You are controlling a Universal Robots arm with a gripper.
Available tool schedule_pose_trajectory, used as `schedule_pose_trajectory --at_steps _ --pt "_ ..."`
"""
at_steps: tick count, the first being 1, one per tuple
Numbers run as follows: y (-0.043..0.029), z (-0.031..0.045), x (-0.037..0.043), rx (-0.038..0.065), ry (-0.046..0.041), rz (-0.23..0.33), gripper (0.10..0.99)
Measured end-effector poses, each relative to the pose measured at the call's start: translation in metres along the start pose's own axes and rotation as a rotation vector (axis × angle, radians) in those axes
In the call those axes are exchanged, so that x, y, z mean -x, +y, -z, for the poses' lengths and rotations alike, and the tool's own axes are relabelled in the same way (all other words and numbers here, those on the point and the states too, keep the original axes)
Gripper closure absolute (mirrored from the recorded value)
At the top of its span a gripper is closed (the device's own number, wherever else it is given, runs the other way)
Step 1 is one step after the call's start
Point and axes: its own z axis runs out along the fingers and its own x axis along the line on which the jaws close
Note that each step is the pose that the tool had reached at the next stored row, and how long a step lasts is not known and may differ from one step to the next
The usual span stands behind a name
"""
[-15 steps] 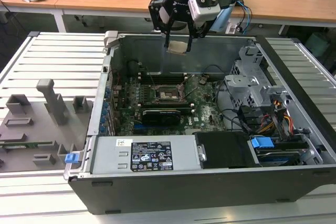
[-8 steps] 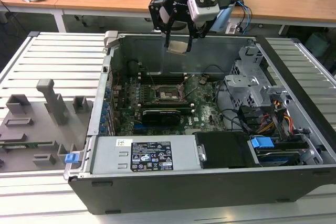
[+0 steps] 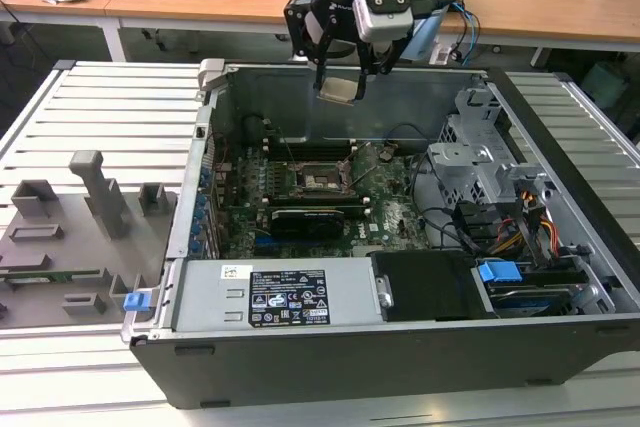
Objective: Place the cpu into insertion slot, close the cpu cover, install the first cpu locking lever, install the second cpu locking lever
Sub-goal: 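Place the cpu into insertion slot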
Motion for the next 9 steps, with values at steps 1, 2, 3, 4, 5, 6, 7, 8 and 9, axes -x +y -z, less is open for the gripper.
schedule_pose_trajectory --at_steps 1,2,3,4,5,6,7,8,9 --pt "0.0000 0.0000 -0.0001 0.000 -0.0008 -0.009 0.549" --pt "0.0000 0.0000 -0.0001 0.000 -0.0014 -0.015 0.549" --pt "0.0000 -0.0001 -0.0001 0.001 -0.0020 -0.021 0.549" --pt "0.0000 -0.0001 -0.0001 0.001 -0.0026 -0.028 0.549" --pt "-0.0001 0.0000 -0.0001 0.001 -0.0034 -0.038 0.549" --pt "-0.0001 -0.0001 -0.0001 0.001 -0.0040 -0.044 0.549" --pt "-0.0001 0.0000 -0.0001 0.001 -0.0045 -0.049 0.549" --pt "0.0000 0.0000 -0.0001 0.001 -0.0052 -0.058 0.549" --pt "-0.0001 0.0000 -0.0001 0.001 -0.0057 -0.063 0.549"
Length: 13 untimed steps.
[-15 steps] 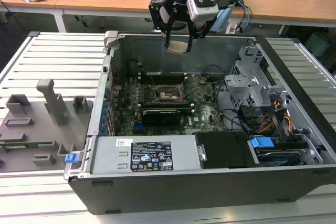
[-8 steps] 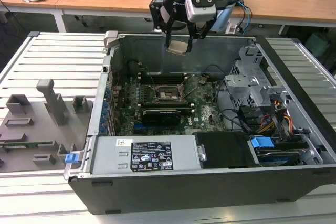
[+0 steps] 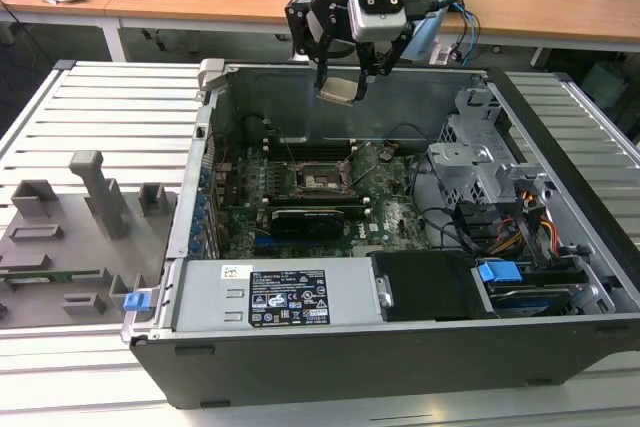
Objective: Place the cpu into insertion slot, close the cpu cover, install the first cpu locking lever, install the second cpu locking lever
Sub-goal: 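Place the cpu into insertion slot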
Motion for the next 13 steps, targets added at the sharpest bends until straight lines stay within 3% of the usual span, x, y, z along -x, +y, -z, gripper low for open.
schedule_pose_trajectory --at_steps 13 --pt "0.0000 0.0000 0.0000 0.002 -0.0079 -0.088 0.549"
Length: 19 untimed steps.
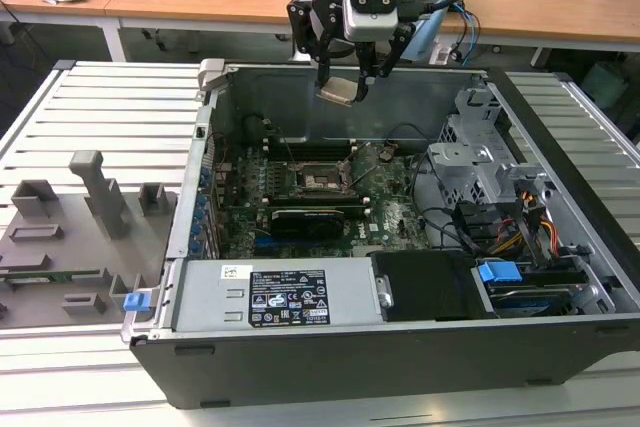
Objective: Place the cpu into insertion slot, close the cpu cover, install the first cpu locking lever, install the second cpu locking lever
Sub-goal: 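Place the cpu into insertion slot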
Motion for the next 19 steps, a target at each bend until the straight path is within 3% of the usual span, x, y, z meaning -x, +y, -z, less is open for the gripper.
schedule_pose_trajectory --at_steps 19 --pt "0.0000 0.0000 0.0000 0.002 -0.0118 -0.131 0.549"
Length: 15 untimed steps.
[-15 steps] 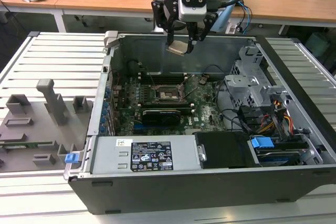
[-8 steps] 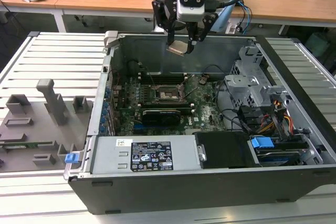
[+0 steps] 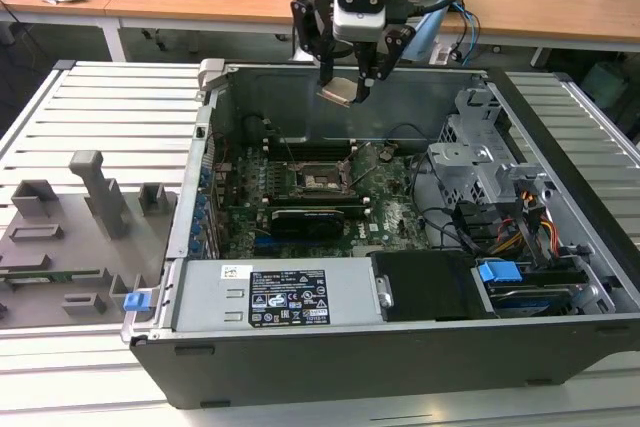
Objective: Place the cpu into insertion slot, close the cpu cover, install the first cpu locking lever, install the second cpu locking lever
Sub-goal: 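Place the cpu into insertion slot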
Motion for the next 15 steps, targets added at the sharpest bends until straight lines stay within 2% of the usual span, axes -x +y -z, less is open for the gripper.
schedule_pose_trajectory --at_steps 15 --pt "0.0000 0.0000 0.0000 0.002 -0.0068 -0.076 0.549"
